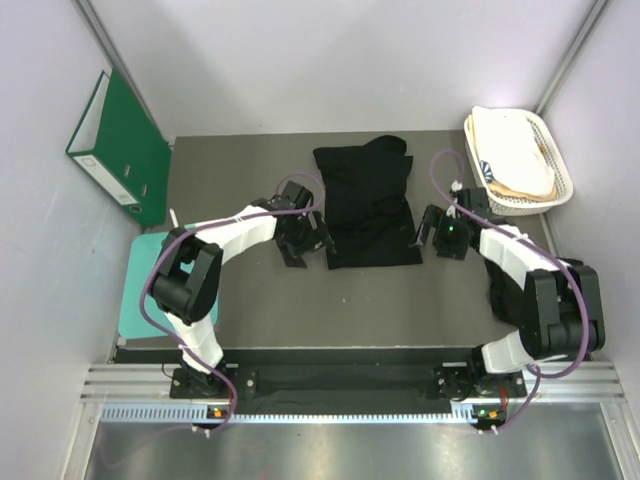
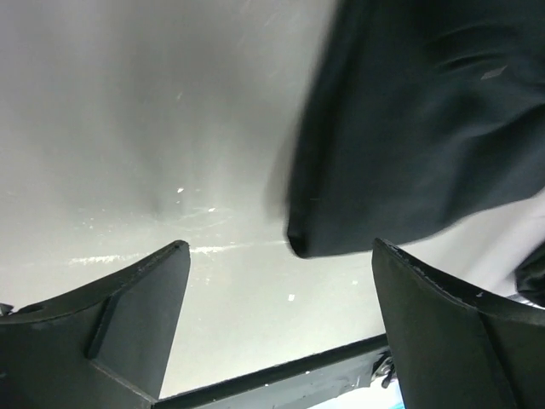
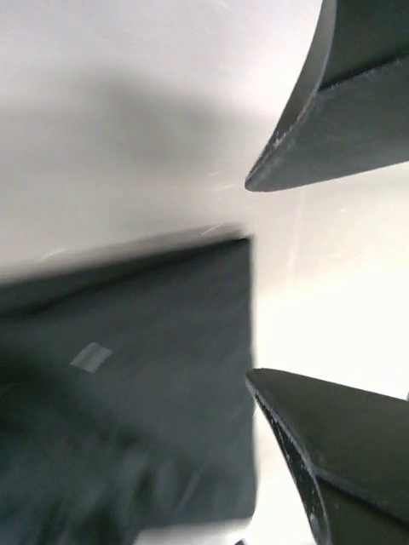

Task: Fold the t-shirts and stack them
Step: Grab one side of the 2/3 rectangular tshirt with both arms

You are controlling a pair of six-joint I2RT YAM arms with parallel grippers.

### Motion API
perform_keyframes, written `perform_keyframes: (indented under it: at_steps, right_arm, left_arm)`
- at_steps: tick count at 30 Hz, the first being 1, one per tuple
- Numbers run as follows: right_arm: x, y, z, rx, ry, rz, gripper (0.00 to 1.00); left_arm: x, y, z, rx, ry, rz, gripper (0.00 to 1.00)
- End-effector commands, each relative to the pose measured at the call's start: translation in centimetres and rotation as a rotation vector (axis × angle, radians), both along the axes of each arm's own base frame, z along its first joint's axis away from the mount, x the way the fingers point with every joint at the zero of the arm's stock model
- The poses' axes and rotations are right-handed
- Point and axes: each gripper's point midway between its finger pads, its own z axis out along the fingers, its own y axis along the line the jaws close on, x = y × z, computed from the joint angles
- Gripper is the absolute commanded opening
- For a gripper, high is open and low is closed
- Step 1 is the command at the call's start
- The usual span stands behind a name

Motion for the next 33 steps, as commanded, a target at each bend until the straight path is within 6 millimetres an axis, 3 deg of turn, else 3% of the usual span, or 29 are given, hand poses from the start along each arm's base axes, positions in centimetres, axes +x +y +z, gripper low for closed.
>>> perform_keyframes:
  at_steps: [1,10,14,15,16,17,19,20,25,31,33]
  right_arm:
    - [-1.7,0.7,-2.7,0.065,0.092,-0.009,0.83]
    - [-1.5,1.3,-6.0,0.088,0.158,0.009,0.78]
    - [-1.4,1.9,-7.2,0.121,0.174,0.012,0.67]
    - [-1.5,2.1,-7.5,0.129,0.182,0.018,0.63]
    - [-1.6,2.5,-7.6,0.153,0.193,0.031,0.56]
    - [-1.8,2.8,-8.2,0.167,0.212,0.040,0.29]
    - [-2.2,3.3,-8.6,0.192,0.240,0.055,0.03]
    - [-2.4,3.3,-8.8,0.196,0.250,0.059,0.00]
    - [-2.9,3.4,-6.7,0.206,0.229,0.073,0.00]
    - [-3.4,3.8,-0.7,0.229,0.125,0.117,0.00]
    - [-3.6,3.9,1.5,0.236,0.078,0.136,0.00]
  left_arm:
    - [0.6,-2.2,0.4,-0.120,-0.061,0.026,0.91]
    - [0.2,-4.4,-2.1,-0.113,-0.022,0.009,0.82]
    - [0.8,-5.3,-2.9,-0.113,-0.018,0.011,0.73]
    - [0.8,-5.6,-3.0,-0.117,-0.020,0.007,0.67]
    - [1.0,-5.7,-3.0,-0.120,-0.021,0.007,0.55]
    - [1.1,-5.8,-3.4,-0.119,-0.014,0.009,0.42]
    - [1.1,-6.0,-3.6,-0.116,-0.006,0.005,0.13]
    - [1.1,-5.8,-3.8,-0.102,-0.001,0.014,0.00]
    - [0.4,-5.2,-2.5,-0.088,-0.001,0.016,0.00]
    - [-0.9,-4.6,3.2,-0.086,-0.095,-0.009,0.00]
    - [-2.3,-4.5,4.1,-0.067,-0.098,-0.027,0.00]
